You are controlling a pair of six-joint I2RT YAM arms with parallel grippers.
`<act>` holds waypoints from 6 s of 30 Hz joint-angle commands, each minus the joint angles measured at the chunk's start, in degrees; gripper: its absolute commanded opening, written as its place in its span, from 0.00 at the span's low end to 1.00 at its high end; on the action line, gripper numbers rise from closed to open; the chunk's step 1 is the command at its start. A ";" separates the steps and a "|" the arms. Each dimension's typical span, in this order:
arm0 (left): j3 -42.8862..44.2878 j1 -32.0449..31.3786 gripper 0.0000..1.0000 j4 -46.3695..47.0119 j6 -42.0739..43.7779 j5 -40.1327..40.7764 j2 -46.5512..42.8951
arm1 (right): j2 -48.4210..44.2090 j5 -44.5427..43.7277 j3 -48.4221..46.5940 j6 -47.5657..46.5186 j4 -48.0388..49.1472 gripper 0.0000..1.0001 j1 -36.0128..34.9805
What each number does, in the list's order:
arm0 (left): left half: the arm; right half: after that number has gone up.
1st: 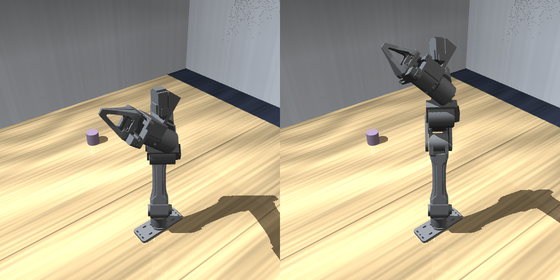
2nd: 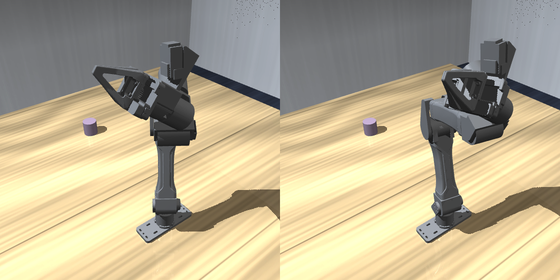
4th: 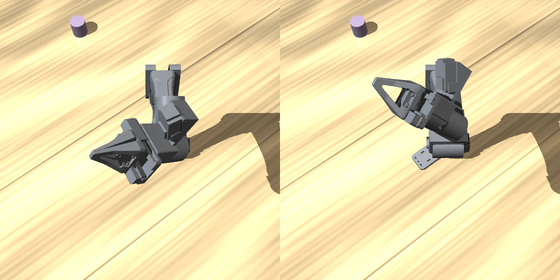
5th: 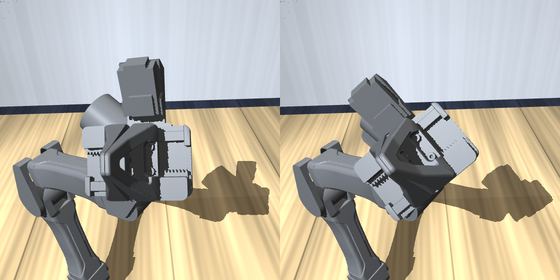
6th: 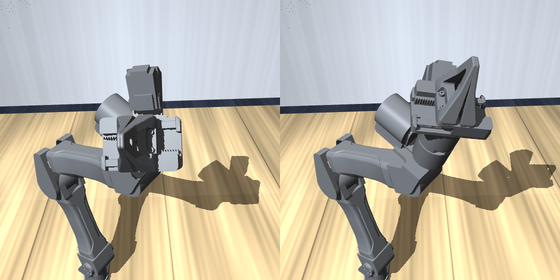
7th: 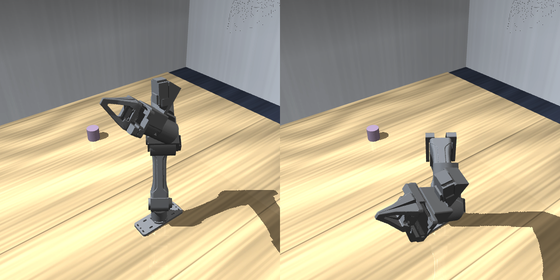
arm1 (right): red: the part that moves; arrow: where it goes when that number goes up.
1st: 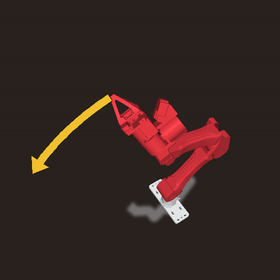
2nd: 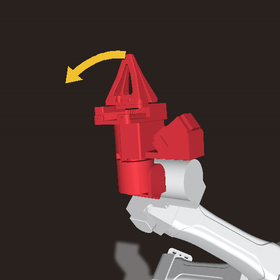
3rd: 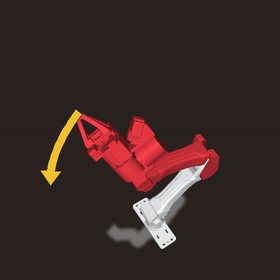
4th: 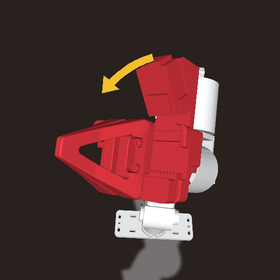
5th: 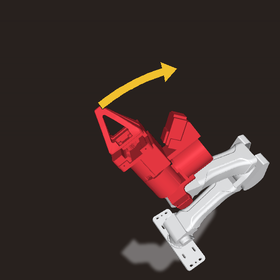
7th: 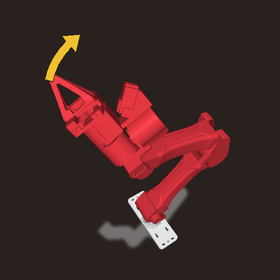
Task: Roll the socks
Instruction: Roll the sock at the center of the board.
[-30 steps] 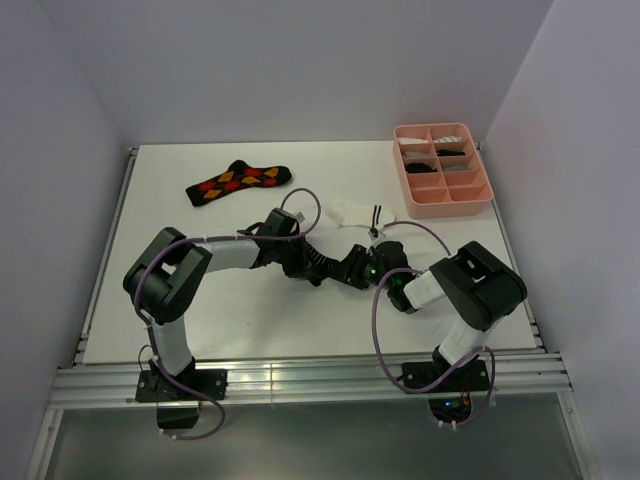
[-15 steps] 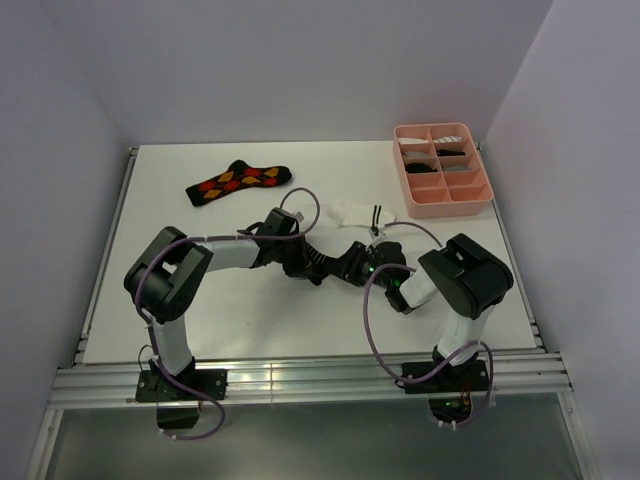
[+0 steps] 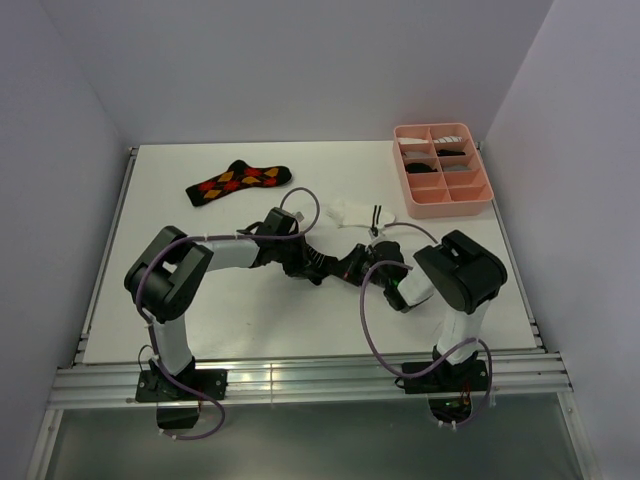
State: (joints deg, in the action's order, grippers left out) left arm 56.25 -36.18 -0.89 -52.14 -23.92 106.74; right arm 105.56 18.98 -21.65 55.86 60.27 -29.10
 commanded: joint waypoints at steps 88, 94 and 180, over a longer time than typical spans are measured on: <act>-2.99 -26.48 0.01 10.38 49.42 50.82 2.86 | 8.62 -1.14 -54.56 -8.92 -99.48 0.00 1.50; -1.15 -24.64 0.01 5.29 44.33 42.74 -0.30 | 2.82 -1.84 -49.46 -9.54 -90.34 0.05 1.77; -10.37 3.31 0.02 18.38 0.36 -7.55 1.72 | -9.75 -5.53 -10.07 -3.47 -39.75 0.00 -0.69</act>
State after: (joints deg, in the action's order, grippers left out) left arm 46.22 -33.17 22.76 -56.21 -35.14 109.36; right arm 97.27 16.73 -29.26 56.86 32.80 -29.15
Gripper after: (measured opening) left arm 0.033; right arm 0.026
